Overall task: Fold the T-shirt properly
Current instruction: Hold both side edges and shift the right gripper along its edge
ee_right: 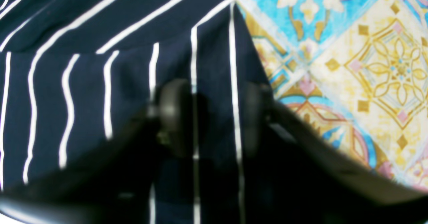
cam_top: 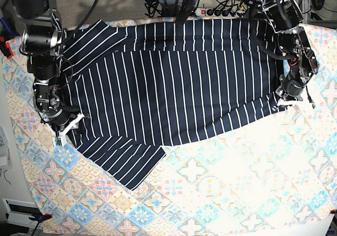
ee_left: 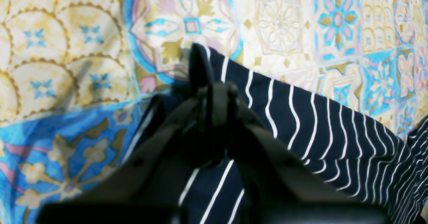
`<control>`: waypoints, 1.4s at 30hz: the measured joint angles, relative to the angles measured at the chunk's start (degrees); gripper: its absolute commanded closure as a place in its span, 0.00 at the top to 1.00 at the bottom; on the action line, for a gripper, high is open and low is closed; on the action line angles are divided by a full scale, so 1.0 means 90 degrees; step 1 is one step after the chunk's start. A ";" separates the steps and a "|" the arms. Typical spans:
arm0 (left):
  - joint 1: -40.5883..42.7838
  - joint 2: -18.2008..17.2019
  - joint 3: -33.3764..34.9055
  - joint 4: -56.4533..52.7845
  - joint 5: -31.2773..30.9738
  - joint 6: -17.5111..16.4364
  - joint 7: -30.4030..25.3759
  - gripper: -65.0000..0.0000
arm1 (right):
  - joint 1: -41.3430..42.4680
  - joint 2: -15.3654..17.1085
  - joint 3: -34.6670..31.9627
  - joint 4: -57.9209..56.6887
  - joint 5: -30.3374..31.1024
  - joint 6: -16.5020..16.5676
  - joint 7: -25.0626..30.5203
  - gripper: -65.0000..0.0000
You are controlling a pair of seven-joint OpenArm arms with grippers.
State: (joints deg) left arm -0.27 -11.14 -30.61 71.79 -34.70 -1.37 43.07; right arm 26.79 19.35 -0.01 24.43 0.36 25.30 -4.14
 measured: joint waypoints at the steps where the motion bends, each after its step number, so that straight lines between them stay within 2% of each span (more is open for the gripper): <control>1: 0.0019 -0.0002 0.0000 0.0000 -0.0002 0.0007 0.0002 0.00 | 0.0002 0.0000 0.0000 0.0000 0.0000 0.0000 -0.0017 0.13; 2: 0.0051 -0.0002 0.0000 0.0000 0.0012 0.0007 0.0002 0.00 | 0.0002 0.0000 0.0000 0.0000 0.0002 0.0000 -0.0015 0.08; 4: 0.0083 0.0000 0.0000 0.0051 0.0012 0.0012 0.0027 0.00 | 0.0002 0.0002 0.0000 0.0000 0.0000 0.0126 -0.0017 0.03; 6: 0.0080 0.0000 0.0000 0.0192 0.0015 0.0010 0.0049 0.00 | 0.0002 0.0002 0.0000 0.0000 -0.0002 0.0398 -0.0027 0.03; 9: 0.0104 -0.0017 0.0007 0.0389 0.0012 -0.0005 0.0019 0.00 | -0.0015 -0.0022 0.0022 0.0056 -0.0017 0.0471 0.0075 0.04; 13: 0.0158 -0.0012 0.0007 0.0401 0.0017 0.0002 0.0046 0.00 | 0.0032 0.0002 0.0034 0.0085 -0.0010 0.0172 0.0289 0.19; 18: 0.0155 -0.0015 0.0007 0.0401 0.0015 0.0005 0.0041 0.00 | 0.0024 0.0160 0.0032 0.0083 -0.0002 0.0066 0.0299 0.41; 21: 0.0175 -0.0012 0.0007 0.0401 0.0015 0.0002 0.0044 0.00 | 0.0024 0.0163 0.0000 0.0083 -0.0007 0.0114 0.0294 0.51; 26: 0.0172 -0.0012 0.0005 0.0401 0.0012 0.0005 0.0044 0.00 | 0.0019 0.0204 0.0002 0.0070 -0.0002 0.0136 0.0323 0.59; 30: 0.0172 -0.0015 0.0005 0.0401 0.0012 0.0005 0.0044 0.00 | 0.0019 0.0243 0.0002 -0.0401 -0.0002 0.0119 0.0406 0.66; 31: 0.0170 -0.0015 0.0005 0.0401 0.0012 0.0005 0.0044 0.00 | -0.0005 0.0250 0.0002 -0.0457 0.0061 0.0119 0.0563 0.67; 36: 0.0187 -0.0012 0.0005 0.0401 0.0007 0.0002 0.0044 0.00 | 0.0039 0.0284 0.0000 -0.0503 0.0005 0.0146 0.0469 0.62; 38: 0.0187 -0.0017 0.0005 0.0401 0.0010 0.0002 0.0041 0.00 | 0.0027 0.0284 -0.0027 -0.0505 0.0005 0.0114 0.0486 0.55; 42: 0.0187 -0.0012 0.0000 0.0401 0.0012 0.0005 0.0044 0.00 | 0.0036 0.0304 -0.0491 -0.0476 0.0058 0.0124 0.0549 0.32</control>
State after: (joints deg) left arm 1.41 -11.25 -30.61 75.40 -34.59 -1.32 43.46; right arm 27.11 22.09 -4.43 20.14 0.89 26.41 0.80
